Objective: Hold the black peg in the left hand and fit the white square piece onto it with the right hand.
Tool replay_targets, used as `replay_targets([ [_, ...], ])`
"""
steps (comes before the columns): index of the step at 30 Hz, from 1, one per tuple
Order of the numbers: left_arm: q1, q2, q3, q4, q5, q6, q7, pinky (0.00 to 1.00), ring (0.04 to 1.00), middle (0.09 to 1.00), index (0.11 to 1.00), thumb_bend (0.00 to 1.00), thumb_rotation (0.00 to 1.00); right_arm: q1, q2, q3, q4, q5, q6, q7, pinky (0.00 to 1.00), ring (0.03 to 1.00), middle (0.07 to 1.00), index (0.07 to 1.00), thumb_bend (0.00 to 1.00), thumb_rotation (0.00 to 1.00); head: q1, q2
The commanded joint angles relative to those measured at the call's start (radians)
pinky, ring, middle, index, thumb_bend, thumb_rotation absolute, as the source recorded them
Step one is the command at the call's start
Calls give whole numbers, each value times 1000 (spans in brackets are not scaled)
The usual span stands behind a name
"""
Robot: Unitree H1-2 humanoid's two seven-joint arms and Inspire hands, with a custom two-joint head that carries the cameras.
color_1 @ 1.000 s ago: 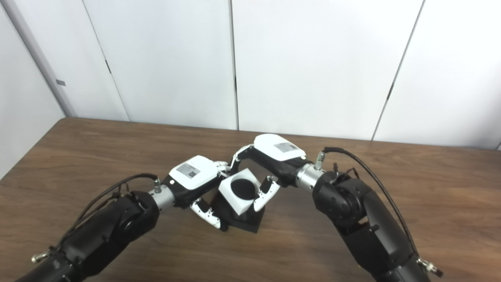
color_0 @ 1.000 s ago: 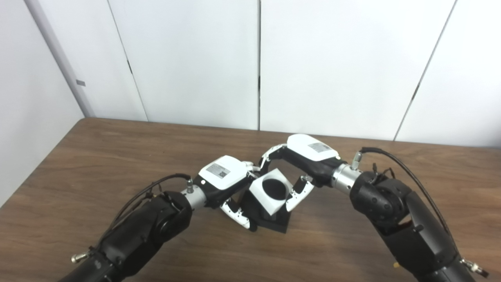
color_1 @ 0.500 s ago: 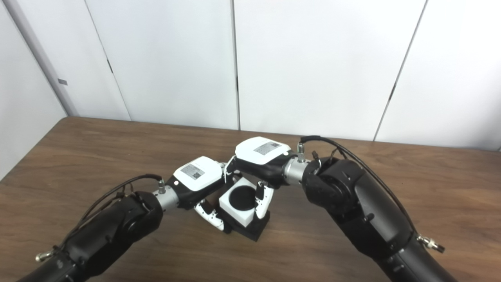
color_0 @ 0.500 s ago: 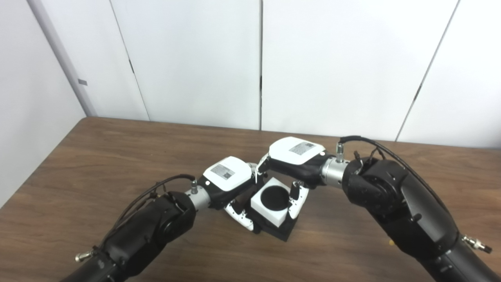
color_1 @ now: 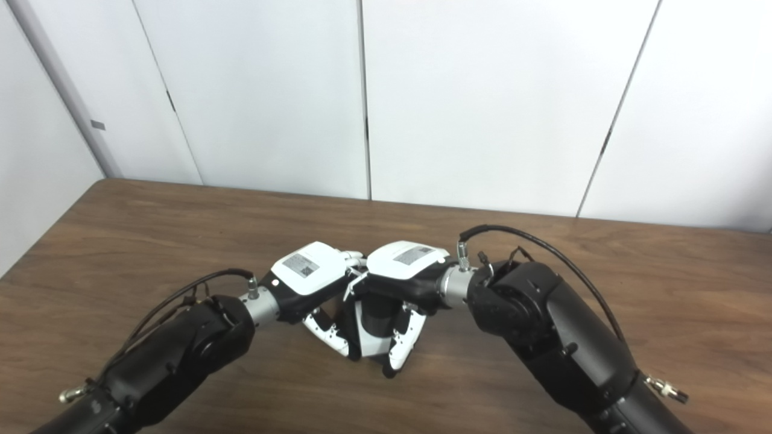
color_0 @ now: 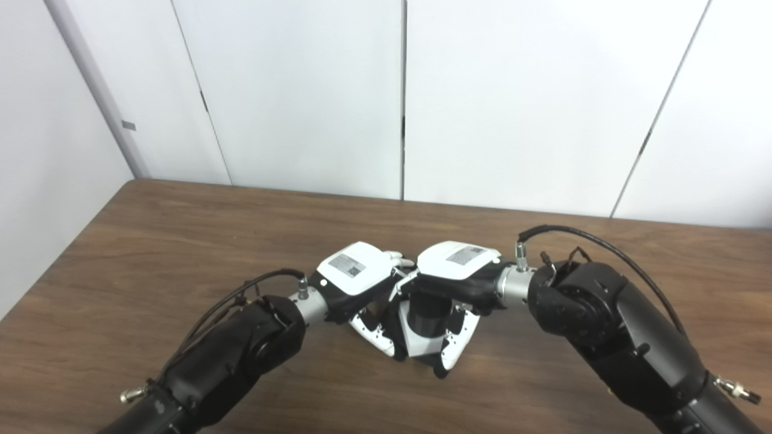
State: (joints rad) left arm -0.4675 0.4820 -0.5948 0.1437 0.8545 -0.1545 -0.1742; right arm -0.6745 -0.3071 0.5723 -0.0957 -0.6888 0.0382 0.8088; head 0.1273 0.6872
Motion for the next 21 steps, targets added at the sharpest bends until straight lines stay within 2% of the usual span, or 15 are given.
replay_targets([
  [1,51,-4,-54,46,55,-4,-75,812,899,886,494,521,77,-40,-1,-29,-14,6,-1,-23,813,846,822,773,901,325,0,0],
  [8,51,1,-56,38,58,-5,-82,813,897,882,493,522,77,-27,-7,-73,-16,0,3,-57,775,849,844,799,899,329,-8,1],
  [16,55,7,-51,46,47,-9,-80,831,908,879,493,522,76,9,-24,-197,-38,42,-9,-168,731,827,827,792,900,271,-40,-8],
  [21,57,13,-50,46,49,-13,-77,817,902,874,494,522,75,45,-38,-292,-72,90,24,-218,686,819,825,795,880,247,-50,-8],
])
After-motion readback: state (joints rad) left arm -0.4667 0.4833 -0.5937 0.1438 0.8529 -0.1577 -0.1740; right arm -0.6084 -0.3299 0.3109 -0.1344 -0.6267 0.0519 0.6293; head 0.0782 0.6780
